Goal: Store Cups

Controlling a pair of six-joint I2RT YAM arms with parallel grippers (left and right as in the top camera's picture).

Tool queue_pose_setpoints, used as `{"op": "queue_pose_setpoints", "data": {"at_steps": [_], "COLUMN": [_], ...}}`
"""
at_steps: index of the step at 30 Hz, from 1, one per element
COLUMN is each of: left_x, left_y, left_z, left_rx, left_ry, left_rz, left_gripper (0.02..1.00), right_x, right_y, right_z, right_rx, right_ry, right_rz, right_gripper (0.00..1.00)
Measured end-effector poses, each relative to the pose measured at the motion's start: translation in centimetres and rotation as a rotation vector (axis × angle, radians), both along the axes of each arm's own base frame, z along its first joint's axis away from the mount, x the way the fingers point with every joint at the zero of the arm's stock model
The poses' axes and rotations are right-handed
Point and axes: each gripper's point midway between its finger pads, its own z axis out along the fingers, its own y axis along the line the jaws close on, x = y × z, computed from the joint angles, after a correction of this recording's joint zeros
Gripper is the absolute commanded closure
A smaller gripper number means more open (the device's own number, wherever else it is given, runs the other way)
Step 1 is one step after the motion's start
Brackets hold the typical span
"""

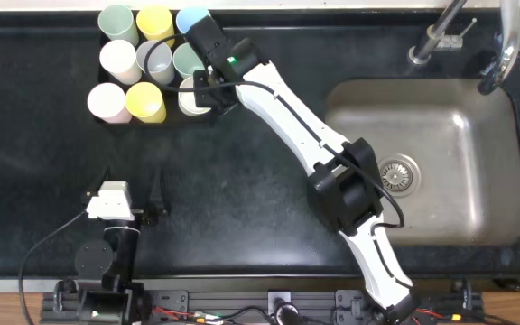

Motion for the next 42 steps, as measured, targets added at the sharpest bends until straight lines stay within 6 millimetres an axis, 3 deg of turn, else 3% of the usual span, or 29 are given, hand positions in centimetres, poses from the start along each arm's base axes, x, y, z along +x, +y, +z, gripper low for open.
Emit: {"op": "queue_pose_setpoints", "data": {"at_steps": [20, 42], "left_x": [0.00, 0.00], "left_y": [0.00, 0.00], "left_z": [0.01, 0.01], "left_rx": [0.000, 0.000], "left_ry": [0.000, 0.000], "left_rz": [0.000, 0.000], "left_gripper": [0.018, 0.018], "right_x": [-0.58, -0.38], "right_y": [-0.17, -0.19], "right_z": [-0.23, 0.37], "right_rx": [-0.014, -0.018], "right_ry": [0.021, -0.008], "right_rz": [-0.001, 0.025], "right_gripper": [0.858, 0.391]}}
